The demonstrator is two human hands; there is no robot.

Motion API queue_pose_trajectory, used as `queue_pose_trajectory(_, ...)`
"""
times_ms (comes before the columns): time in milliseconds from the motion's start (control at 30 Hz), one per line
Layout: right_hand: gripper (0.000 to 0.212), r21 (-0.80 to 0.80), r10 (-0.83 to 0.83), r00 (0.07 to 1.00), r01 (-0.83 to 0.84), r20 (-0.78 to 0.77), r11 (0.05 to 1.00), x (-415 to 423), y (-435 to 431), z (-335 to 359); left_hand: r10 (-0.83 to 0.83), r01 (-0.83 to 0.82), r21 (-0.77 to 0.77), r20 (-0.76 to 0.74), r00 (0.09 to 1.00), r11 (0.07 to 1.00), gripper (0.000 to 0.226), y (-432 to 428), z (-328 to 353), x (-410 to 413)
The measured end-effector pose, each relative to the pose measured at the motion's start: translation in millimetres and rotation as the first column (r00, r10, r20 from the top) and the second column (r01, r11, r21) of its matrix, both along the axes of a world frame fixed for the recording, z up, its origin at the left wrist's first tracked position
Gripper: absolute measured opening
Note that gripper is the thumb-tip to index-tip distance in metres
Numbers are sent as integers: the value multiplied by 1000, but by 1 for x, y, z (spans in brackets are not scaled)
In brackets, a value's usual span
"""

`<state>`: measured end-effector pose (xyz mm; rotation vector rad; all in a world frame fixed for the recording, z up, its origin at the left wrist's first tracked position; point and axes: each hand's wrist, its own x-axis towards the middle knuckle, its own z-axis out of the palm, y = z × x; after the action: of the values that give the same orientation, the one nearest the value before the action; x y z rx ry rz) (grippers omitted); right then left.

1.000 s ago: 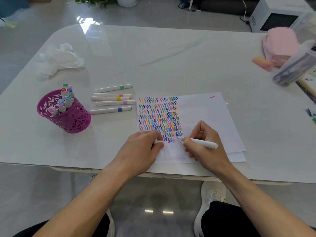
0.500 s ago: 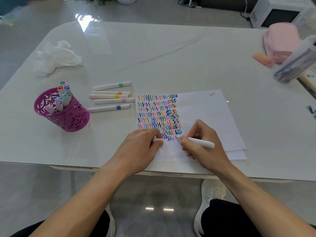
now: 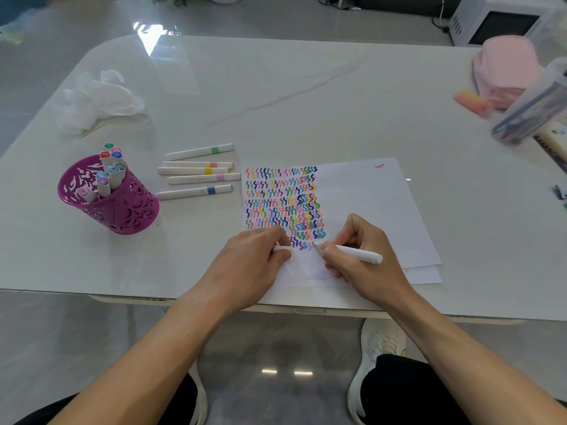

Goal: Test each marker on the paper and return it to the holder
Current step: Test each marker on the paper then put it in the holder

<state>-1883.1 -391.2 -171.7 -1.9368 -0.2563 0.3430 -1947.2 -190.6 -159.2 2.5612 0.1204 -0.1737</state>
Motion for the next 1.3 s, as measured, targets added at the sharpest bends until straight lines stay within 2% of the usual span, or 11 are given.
queue_pose_trajectory(600, 33, -38, -39, 998, 41, 55, 998, 1, 0, -4, -8, 8, -13, 1, 1000, 1000, 11, 2, -2, -1)
queue_pose_trajectory(1067, 31, -31, 15, 1000, -16, -16, 999, 2, 0, -5, 11, -11, -13, 13, 1000, 1000, 12, 0, 0, 0)
queue_pose_trajectory(1167, 30, 23, -2, 1000, 3, -29, 1000, 1, 0, -2, 10, -10, -22, 13, 1000, 1000, 12, 0, 1, 0)
queue_pose_trajectory(1300, 25, 220, -122, 985, 147, -121, 965, 5, -2, 6, 26, -27, -53, -19, 999, 998, 13, 1, 3, 1)
